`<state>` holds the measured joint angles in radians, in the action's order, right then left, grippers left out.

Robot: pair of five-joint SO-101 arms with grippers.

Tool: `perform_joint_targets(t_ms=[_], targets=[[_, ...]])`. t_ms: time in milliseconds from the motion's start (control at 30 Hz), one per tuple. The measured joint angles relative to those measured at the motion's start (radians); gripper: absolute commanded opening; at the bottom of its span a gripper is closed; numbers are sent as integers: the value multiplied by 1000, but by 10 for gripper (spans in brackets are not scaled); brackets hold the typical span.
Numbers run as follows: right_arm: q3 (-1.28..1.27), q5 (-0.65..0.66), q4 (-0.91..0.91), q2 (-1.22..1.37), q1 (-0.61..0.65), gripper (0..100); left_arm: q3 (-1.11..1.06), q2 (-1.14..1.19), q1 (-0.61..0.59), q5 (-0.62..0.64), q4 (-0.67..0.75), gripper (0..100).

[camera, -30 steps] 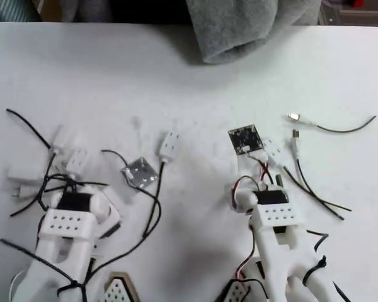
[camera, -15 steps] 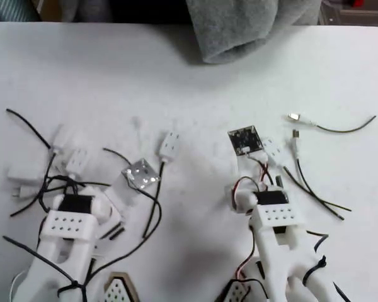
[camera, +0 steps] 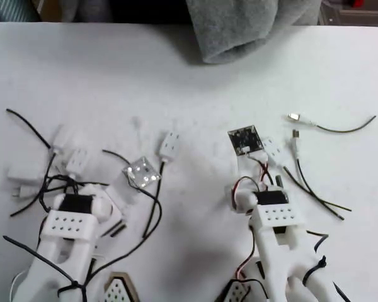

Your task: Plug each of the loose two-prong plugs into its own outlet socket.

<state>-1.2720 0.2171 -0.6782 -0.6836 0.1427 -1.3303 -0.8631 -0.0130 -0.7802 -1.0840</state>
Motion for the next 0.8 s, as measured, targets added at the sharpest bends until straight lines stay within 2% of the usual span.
perform_joint_targets(t_ms=[467,667,800], targets=[[0,0,0,0,0,362,8,23,0,0,20,184],[0,0,0,0,0,362,158,301,43,46,28,182],[0,0,0,0,0,362,299,532,48,51,-21,119]])
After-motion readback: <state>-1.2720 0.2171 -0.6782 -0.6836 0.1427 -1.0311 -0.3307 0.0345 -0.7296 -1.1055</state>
